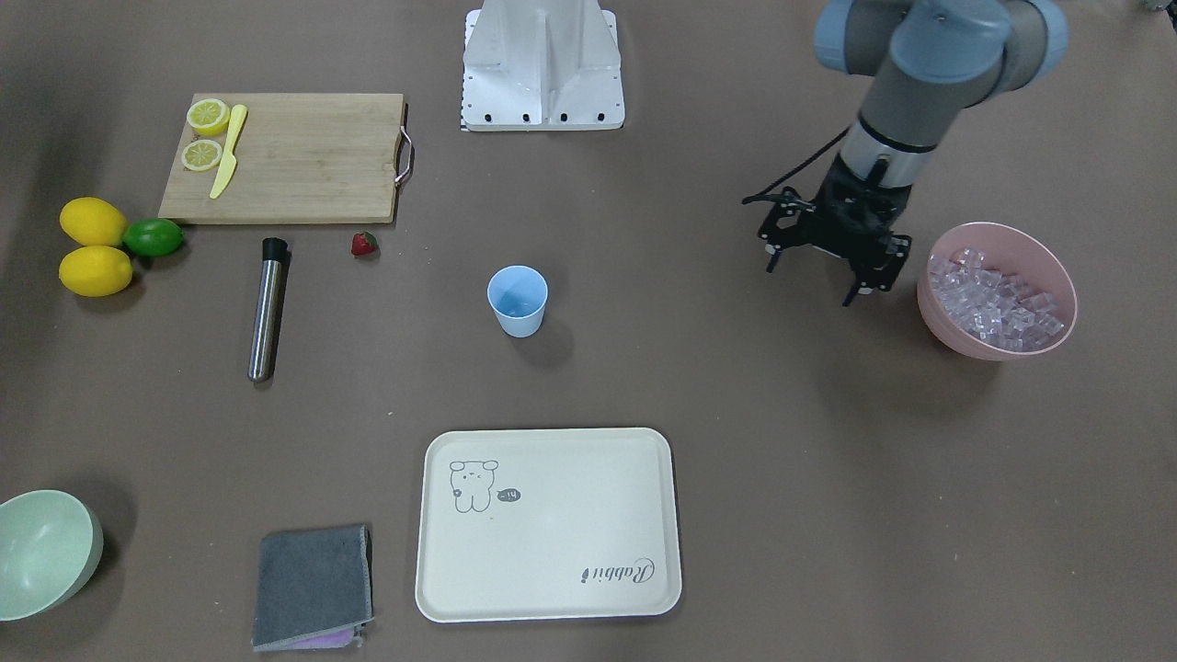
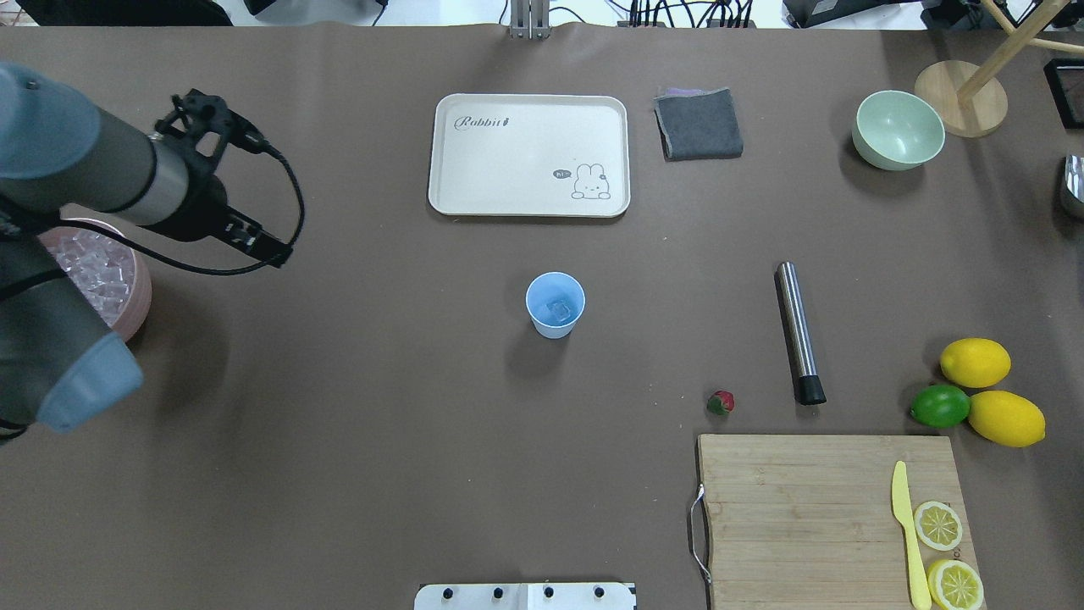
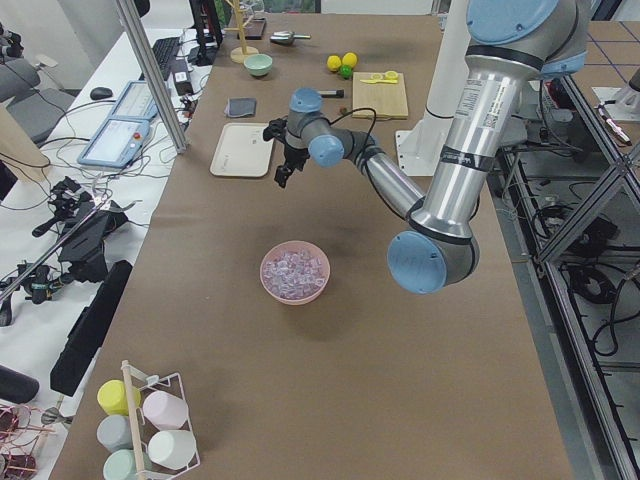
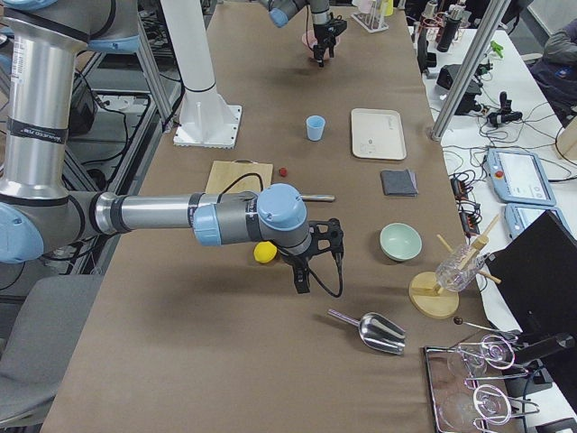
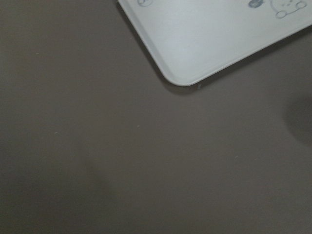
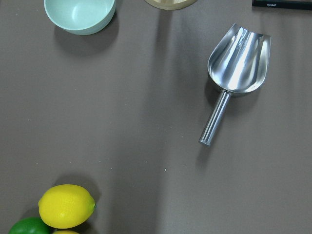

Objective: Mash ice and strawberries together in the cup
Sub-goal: 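Move the left gripper back over the pink ice bowl, then lower the left gripper and grasp another ice cube in the bowl, then carry the ice cube with the left gripper over the blue cup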

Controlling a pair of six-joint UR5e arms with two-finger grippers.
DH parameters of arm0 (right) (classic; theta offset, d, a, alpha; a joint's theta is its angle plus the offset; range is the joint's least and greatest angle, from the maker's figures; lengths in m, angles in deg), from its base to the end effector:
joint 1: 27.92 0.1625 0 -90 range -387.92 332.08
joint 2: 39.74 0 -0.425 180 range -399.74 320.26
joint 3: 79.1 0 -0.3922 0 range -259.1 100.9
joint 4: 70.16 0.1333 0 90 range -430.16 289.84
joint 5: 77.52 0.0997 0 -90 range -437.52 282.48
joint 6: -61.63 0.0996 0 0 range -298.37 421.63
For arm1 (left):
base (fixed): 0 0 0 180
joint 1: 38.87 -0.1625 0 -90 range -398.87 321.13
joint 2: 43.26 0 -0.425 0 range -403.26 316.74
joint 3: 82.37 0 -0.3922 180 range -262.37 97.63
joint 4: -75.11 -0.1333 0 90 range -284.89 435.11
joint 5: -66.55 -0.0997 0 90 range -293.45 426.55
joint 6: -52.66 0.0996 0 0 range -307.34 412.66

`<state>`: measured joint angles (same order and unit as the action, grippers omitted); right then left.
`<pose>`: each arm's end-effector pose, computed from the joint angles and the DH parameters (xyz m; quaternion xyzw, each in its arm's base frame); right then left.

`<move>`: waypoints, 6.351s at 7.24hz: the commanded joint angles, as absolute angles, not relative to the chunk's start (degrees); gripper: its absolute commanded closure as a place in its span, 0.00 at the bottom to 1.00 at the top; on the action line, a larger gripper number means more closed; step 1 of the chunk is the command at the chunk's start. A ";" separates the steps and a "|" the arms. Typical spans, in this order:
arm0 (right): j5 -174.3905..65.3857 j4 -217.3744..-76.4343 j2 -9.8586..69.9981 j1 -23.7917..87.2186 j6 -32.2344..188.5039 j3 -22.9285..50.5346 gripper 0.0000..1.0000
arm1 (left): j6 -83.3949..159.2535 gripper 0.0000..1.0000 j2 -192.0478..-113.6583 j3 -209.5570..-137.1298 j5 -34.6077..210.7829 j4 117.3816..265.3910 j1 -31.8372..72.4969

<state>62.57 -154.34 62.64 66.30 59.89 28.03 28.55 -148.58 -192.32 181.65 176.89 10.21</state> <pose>0.0869 -0.4042 0.5897 0.1053 -0.4166 -0.0195 0.9028 0.3022 -0.4877 0.3344 0.2214 0.3774 0.2166 0.8727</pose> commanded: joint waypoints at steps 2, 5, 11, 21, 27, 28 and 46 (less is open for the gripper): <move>62.57 -154.18 62.65 66.30 59.88 28.03 0.00 | 45.58 0.01 -136.64 -191.89 187.05 180.30 20.44; 62.57 -153.83 62.65 66.30 59.88 28.03 0.00 | 45.72 0.01 -127.48 -185.42 187.49 195.11 21.16; 62.57 -153.57 62.65 66.30 59.79 28.03 0.00 | 28.79 0.08 -125.08 -181.87 188.55 204.29 19.41; 62.49 -153.57 62.65 66.30 59.88 28.03 0.00 | 28.05 0.25 -124.65 -180.46 188.46 207.56 17.12; 62.57 -153.57 62.65 66.21 59.79 28.03 0.00 | 28.31 0.68 -124.73 -179.84 188.37 208.35 17.12; 62.57 -153.57 62.65 66.21 59.79 28.03 0.00 | 28.40 0.90 -124.65 -180.02 188.37 208.35 17.12; 64.15 -154.18 62.57 66.21 59.96 27.60 0.00 | -19.67 1.00 -170.25 -173.61 160.88 207.38 -13.01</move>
